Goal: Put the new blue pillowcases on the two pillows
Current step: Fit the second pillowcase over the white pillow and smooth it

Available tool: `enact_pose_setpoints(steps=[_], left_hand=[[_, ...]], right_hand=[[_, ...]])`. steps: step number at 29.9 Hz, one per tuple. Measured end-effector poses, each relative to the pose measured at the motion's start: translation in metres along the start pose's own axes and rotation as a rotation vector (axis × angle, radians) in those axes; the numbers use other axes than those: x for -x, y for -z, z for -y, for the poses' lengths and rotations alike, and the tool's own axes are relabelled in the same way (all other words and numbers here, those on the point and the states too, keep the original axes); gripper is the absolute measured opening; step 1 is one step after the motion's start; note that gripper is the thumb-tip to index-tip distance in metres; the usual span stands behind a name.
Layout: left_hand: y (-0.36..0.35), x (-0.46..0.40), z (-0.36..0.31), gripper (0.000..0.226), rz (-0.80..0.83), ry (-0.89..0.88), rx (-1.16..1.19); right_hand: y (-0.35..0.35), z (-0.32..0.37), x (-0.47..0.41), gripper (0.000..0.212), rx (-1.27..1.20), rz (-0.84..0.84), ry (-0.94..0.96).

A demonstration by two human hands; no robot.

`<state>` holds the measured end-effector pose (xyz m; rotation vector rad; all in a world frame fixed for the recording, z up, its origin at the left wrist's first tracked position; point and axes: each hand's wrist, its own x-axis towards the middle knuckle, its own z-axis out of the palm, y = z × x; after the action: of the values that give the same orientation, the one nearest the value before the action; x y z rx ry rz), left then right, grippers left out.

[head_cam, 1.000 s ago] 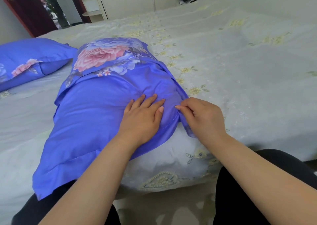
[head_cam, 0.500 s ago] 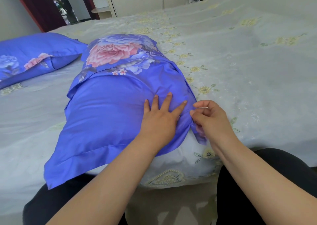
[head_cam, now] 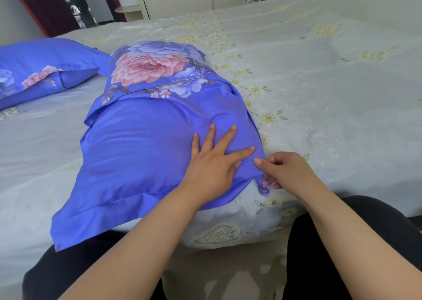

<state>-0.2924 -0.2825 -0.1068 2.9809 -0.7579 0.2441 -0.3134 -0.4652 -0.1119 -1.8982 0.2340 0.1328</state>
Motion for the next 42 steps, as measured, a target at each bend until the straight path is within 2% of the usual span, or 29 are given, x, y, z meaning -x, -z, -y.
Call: enact_pose_setpoints(steps=[5, 7, 14, 16, 19, 21, 24, 27, 28, 34, 39, 42], left_hand=[[-0.005, 0.002, 0.0, 0.05, -0.042, -0.02, 0.018], [-0.005, 0.0, -0.003, 0.049, -0.032, -0.016, -0.032], [-0.001, -0.006, -0.014, 0.04, -0.009, -0.034, -0.104], [0.001, -0.006, -0.012, 0.036, -0.001, -0.041, -0.047], [0.003, -0.004, -0.005, 0.031, 0.001, -0.032, 0.077], [0.003, -0.004, -0.002, 0.024, -0.042, 0.013, 0.221], [-0.002, -0.004, 0.006, 0.011, -0.166, 0.072, 0.448], [-0.002, -0.004, 0.013, 0.013, -0.252, 0.1, 0.568], [0.0, -0.004, 0.015, 0.014, -0.263, 0.124, 0.571], [0.015, -0.009, 0.02, 0.016, -0.228, 0.238, 0.431], [0.034, -0.021, 0.019, 0.011, -0.395, 0.269, 0.529], [0.037, -0.027, 0.017, 0.034, -0.268, 0.237, 0.274]], right_hand=[[-0.003, -0.002, 0.002, 0.026, -0.331, -0.054, -0.019], [-0.006, -0.005, 0.0, 0.025, -0.387, -0.087, -0.017], [-0.019, -0.006, -0.002, 0.028, -0.083, -0.328, 0.166], [-0.024, -0.003, -0.001, 0.029, -0.09, -0.331, 0.174], [-0.029, 0.006, 0.0, 0.028, -0.371, -0.254, 0.098], [-0.033, 0.01, 0.0, 0.026, -0.424, -0.217, 0.12], [-0.04, 0.009, -0.001, 0.02, -0.254, -0.163, 0.237], [-0.043, 0.003, -0.003, 0.005, -0.066, -0.18, 0.299], [-0.043, 0.0, -0.003, 0.009, -0.022, -0.189, 0.305], [-0.041, -0.011, 0.006, 0.019, 0.188, -0.111, 0.303], [-0.039, -0.015, 0.01, 0.027, 0.542, -0.073, 0.512], [-0.04, -0.016, 0.009, 0.04, 0.745, -0.055, 0.589]])
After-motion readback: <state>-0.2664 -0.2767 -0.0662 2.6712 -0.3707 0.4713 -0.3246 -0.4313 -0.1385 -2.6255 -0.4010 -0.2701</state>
